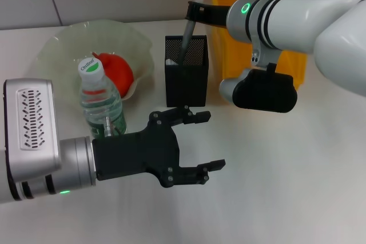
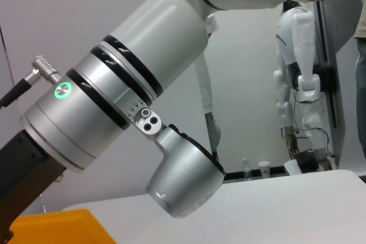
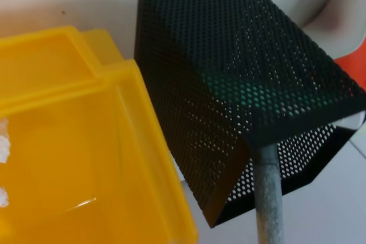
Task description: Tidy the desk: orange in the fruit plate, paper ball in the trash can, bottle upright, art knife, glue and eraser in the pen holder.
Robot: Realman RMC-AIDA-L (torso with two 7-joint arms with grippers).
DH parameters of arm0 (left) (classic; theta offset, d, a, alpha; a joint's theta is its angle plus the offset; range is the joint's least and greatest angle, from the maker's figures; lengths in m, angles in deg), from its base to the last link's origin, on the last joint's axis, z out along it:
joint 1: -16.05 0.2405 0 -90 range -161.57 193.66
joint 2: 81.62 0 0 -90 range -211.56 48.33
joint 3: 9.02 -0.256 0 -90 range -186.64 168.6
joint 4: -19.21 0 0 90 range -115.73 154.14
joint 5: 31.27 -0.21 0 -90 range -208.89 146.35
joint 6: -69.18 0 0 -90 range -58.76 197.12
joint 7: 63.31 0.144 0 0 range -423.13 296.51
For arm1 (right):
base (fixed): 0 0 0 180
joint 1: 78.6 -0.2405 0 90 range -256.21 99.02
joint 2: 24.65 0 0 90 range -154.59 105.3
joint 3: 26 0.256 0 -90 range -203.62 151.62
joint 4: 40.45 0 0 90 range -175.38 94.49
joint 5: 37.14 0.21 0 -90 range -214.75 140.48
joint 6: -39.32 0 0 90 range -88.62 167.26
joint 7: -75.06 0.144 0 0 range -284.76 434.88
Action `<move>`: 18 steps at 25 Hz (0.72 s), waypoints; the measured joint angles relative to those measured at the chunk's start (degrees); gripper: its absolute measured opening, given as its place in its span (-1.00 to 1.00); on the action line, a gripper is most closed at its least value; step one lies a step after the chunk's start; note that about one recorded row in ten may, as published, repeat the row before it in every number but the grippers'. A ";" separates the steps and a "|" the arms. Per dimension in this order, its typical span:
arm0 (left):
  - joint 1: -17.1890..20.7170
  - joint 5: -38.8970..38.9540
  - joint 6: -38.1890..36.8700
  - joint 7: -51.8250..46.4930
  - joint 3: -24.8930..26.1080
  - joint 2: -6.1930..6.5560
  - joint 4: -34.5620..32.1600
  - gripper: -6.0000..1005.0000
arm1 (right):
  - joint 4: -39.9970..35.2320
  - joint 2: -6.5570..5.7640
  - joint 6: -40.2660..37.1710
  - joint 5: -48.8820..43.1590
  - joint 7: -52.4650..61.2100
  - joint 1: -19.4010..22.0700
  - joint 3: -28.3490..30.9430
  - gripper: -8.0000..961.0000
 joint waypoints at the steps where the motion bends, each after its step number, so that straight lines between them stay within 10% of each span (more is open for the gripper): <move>1: 0.07 0.02 -0.05 0.00 0.00 0.00 -0.01 0.62 | 0.09 0.00 0.22 0.00 -0.03 0.07 -0.02 -0.63; 18: 0.33 0.46 -0.23 0.01 -0.58 0.00 -0.20 0.62 | -2.31 0.00 3.78 0.02 3.13 1.30 1.91 -0.30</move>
